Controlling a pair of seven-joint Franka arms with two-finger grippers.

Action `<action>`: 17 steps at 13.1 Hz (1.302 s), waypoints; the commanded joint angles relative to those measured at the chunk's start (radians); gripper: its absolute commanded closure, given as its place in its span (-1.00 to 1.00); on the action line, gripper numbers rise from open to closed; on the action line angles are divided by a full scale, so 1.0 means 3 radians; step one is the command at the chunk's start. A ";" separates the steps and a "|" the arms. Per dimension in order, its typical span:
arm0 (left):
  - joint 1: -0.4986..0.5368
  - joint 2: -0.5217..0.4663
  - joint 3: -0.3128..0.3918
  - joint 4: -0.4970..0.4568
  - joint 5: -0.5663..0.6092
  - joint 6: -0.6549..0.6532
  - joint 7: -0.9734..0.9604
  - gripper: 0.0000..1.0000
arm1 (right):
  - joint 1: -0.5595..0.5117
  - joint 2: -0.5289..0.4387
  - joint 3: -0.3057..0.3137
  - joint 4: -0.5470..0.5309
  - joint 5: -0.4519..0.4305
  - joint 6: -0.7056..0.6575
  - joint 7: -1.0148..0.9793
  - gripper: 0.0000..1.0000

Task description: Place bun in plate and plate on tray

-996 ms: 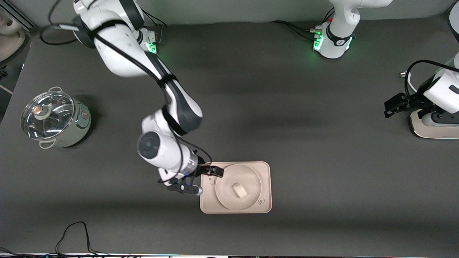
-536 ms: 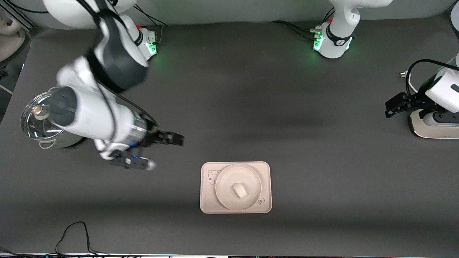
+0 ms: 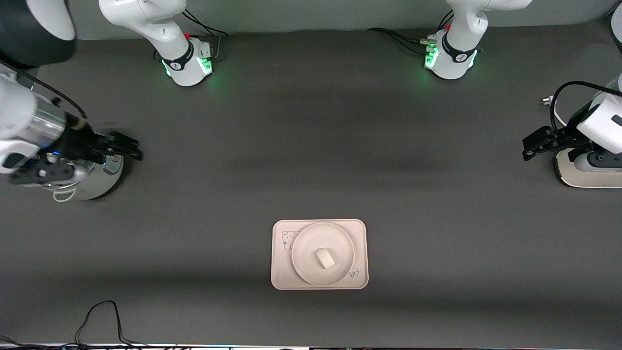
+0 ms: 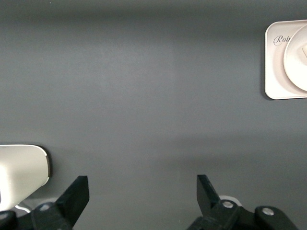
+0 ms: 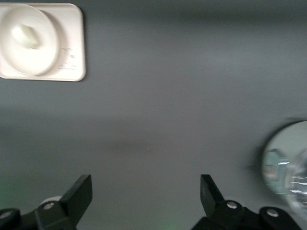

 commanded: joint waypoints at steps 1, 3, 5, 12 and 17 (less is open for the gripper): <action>-0.0006 0.0033 0.0005 0.0052 0.0046 -0.0031 -0.0010 -1.00 | -0.0109 -0.0143 -0.0004 -0.0149 -0.0224 0.0029 -0.0246 -1.00; -0.0011 0.0033 0.0005 0.0052 0.0046 -0.0031 -0.0015 -1.00 | -0.0104 -0.0204 -0.0111 -0.0149 -0.0301 0.0029 -0.0307 -1.00; -0.0016 0.0033 0.0005 0.0052 0.0046 -0.0047 -0.0005 -1.00 | -0.0099 -0.0215 -0.0264 -0.0154 -0.0301 0.0029 -0.0455 -1.00; -0.0021 0.0038 0.0005 0.0073 0.0061 -0.0052 0.0021 -1.00 | -0.0094 -0.0210 -0.0270 -0.0205 -0.0291 0.0045 -0.0410 -1.00; -0.0052 0.0043 -0.0021 0.0180 0.0249 -0.0240 0.0072 -1.00 | -0.0089 -0.0200 -0.0270 -0.0205 -0.0291 0.0040 -0.0400 -1.00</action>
